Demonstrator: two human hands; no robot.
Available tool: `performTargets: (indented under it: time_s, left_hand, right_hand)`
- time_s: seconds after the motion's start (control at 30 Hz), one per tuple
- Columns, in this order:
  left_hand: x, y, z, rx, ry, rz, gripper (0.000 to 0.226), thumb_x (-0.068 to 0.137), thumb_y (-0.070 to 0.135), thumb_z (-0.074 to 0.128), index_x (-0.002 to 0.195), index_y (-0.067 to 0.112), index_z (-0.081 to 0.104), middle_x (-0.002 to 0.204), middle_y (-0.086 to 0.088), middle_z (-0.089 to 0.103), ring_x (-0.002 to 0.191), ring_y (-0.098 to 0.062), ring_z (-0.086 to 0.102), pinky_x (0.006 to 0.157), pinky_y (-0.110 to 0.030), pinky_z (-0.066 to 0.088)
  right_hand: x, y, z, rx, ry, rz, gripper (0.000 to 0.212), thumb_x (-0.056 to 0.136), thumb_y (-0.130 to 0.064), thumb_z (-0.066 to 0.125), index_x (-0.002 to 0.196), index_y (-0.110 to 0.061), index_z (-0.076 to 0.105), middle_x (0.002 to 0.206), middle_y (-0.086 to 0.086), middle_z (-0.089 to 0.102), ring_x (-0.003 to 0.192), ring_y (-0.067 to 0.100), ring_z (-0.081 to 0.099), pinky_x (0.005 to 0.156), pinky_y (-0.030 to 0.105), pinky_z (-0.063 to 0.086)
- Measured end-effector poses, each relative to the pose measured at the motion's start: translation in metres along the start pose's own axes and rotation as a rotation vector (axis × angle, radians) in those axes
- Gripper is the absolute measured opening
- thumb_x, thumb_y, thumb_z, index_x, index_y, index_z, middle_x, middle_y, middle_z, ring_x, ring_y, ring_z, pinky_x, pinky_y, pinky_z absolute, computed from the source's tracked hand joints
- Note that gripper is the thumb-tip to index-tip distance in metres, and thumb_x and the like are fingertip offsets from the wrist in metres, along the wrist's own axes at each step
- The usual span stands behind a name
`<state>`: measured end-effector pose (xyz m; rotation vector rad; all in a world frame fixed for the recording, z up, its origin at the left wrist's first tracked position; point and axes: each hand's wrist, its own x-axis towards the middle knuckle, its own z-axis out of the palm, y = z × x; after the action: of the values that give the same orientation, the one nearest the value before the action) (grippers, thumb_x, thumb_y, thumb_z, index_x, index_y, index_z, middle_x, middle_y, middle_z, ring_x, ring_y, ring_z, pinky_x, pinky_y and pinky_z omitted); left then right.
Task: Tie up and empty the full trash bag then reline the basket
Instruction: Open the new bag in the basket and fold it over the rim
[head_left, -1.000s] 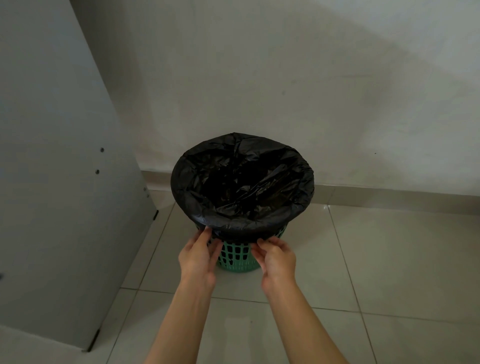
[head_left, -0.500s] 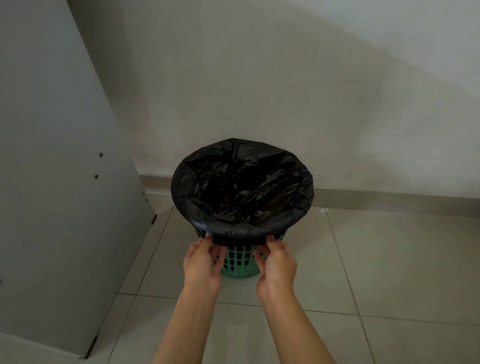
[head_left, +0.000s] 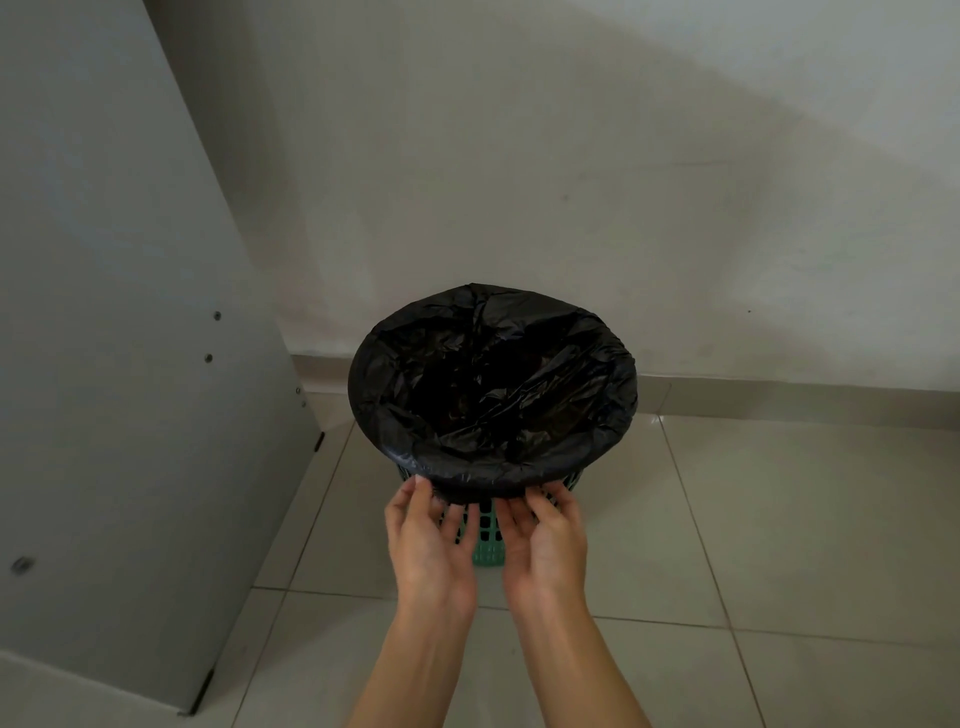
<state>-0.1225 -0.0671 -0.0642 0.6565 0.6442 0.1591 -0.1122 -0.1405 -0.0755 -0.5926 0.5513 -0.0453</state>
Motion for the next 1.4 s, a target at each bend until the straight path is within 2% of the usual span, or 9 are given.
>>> performTargets:
  time_s: [0.17,0.37,0.67,0.77,0.87,1.03,1.27,1.33,1.4]
  left_hand:
    - [0.001,-0.001,-0.002,0.006,-0.075,-0.019,0.022,0.094,0.02,0.054,0.115,0.012,0.056,0.103,-0.011,0.064,0.101,-0.022,0.064,0.084,-0.031,0.05]
    - [0.007,-0.005,0.003,0.184,-0.082,-0.048,0.012,0.09,0.006,0.057,0.101,0.008,0.059,0.093,-0.006,0.062,0.082,-0.015,0.058,0.079,-0.027,0.048]
    - [0.007,-0.007,0.006,0.407,-0.141,-0.111,0.005,0.085,0.008,0.063,0.084,0.012,0.063,0.081,0.001,0.067,0.085,-0.013,0.063,0.083,-0.032,0.038]
    - [0.006,-0.008,0.007,0.459,-0.169,-0.133,0.007,0.085,0.007,0.061,0.083,0.012,0.065,0.081,0.001,0.069,0.087,-0.013,0.064,0.081,-0.031,0.038]
    - [0.004,-0.008,0.01,0.494,-0.18,-0.147,0.014,0.086,0.005,0.054,0.083,0.01,0.067,0.085,-0.002,0.071,0.091,-0.014,0.064,0.083,-0.033,0.036]
    - [0.0,-0.01,0.013,0.539,-0.188,-0.132,0.031,0.084,0.007,0.043,0.093,0.013,0.072,0.095,0.0,0.073,0.102,-0.011,0.062,0.091,-0.036,0.034]
    - [-0.009,-0.002,0.018,0.74,-0.283,0.007,0.035,0.089,0.012,0.04,0.096,0.018,0.074,0.096,0.008,0.074,0.101,-0.004,0.063,0.086,-0.029,0.043]
    - [-0.007,0.002,0.016,0.968,-0.285,0.208,0.032,0.09,0.014,0.043,0.088,0.021,0.074,0.085,0.008,0.074,0.088,-0.004,0.066,0.08,-0.026,0.05]
    - [-0.007,0.007,0.012,1.297,-0.202,0.623,0.023,0.088,0.016,0.051,0.075,0.021,0.069,0.068,0.008,0.068,0.067,-0.007,0.063,0.06,-0.026,0.05]
  right_hand:
    - [0.0,0.006,0.002,-0.07,-0.07,-0.038,0.031,0.086,0.009,0.055,0.115,-0.002,0.053,0.094,0.011,0.057,0.094,0.022,0.06,0.09,0.033,0.05]
    - [0.0,0.01,0.004,-0.315,0.031,-0.197,0.032,0.08,0.004,0.067,0.109,-0.004,0.057,0.096,0.012,0.064,0.088,0.02,0.063,0.077,0.027,0.052]
    - [0.006,0.002,-0.005,-0.6,0.172,-0.428,0.015,0.078,-0.001,0.069,0.083,-0.014,0.065,0.08,0.004,0.069,0.077,0.016,0.066,0.072,0.025,0.051]
    - [0.006,-0.004,-0.008,-0.563,0.148,-0.397,0.013,0.08,0.0,0.066,0.083,-0.012,0.067,0.082,0.008,0.07,0.079,0.019,0.067,0.074,0.029,0.053]
    - [0.002,-0.008,-0.012,-0.589,0.049,-0.395,0.01,0.081,-0.001,0.067,0.087,-0.009,0.068,0.083,0.004,0.072,0.077,0.011,0.068,0.069,0.02,0.051]
    - [0.008,-0.006,-0.015,-0.887,0.04,-0.59,0.011,0.078,-0.015,0.074,0.087,-0.014,0.068,0.081,-0.004,0.07,0.077,0.006,0.065,0.071,0.018,0.051]
    - [0.019,-0.007,-0.014,-1.175,0.088,-0.894,0.009,0.083,-0.004,0.065,0.075,-0.006,0.064,0.076,0.003,0.061,0.066,0.014,0.056,0.057,0.009,0.038]
    - [0.023,-0.008,-0.014,-1.186,0.069,-0.892,0.009,0.086,-0.004,0.062,0.077,-0.005,0.064,0.076,0.004,0.061,0.068,0.016,0.056,0.058,0.013,0.04]
    - [0.026,-0.008,-0.015,-1.18,0.061,-0.88,0.009,0.087,-0.005,0.061,0.079,-0.004,0.064,0.078,0.005,0.06,0.07,0.018,0.056,0.059,0.015,0.041]
